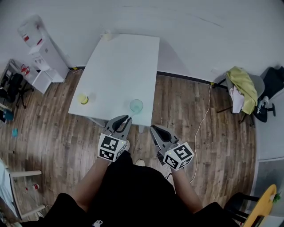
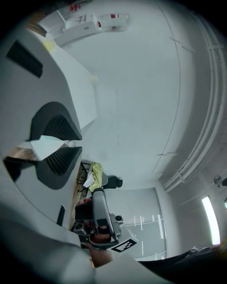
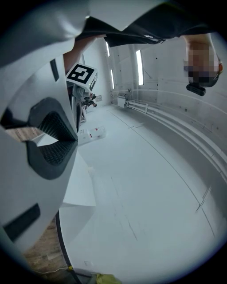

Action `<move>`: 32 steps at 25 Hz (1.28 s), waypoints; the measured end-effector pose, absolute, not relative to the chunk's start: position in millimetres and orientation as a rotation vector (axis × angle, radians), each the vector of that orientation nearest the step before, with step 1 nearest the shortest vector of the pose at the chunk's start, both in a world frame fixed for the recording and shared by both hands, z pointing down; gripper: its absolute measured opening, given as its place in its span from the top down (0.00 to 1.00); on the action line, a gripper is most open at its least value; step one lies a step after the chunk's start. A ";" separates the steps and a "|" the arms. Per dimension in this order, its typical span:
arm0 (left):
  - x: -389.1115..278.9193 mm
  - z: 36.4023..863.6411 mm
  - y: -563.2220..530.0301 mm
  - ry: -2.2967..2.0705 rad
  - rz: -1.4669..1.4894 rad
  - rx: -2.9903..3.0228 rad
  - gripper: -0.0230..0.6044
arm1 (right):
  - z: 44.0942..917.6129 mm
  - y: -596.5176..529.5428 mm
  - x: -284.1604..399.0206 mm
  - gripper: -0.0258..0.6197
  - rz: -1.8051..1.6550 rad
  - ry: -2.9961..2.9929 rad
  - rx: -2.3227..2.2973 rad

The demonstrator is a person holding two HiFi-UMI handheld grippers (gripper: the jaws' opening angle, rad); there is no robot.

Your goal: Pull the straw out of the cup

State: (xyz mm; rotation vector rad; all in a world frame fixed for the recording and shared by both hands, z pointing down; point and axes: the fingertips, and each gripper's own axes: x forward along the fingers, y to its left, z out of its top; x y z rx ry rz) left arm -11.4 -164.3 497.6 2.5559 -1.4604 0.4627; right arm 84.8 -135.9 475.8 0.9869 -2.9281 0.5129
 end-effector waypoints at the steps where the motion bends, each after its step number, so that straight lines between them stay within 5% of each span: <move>1: -12.4 494.6 -163.2 -1.468 0.453 2.556 0.87 | 473.8 -135.5 84.2 0.93 0.508 -2.930 0.985; 32: -131.1 425.1 -163.5 -1.481 0.243 2.637 0.87 | 398.7 -131.9 27.2 0.93 0.394 -2.956 1.211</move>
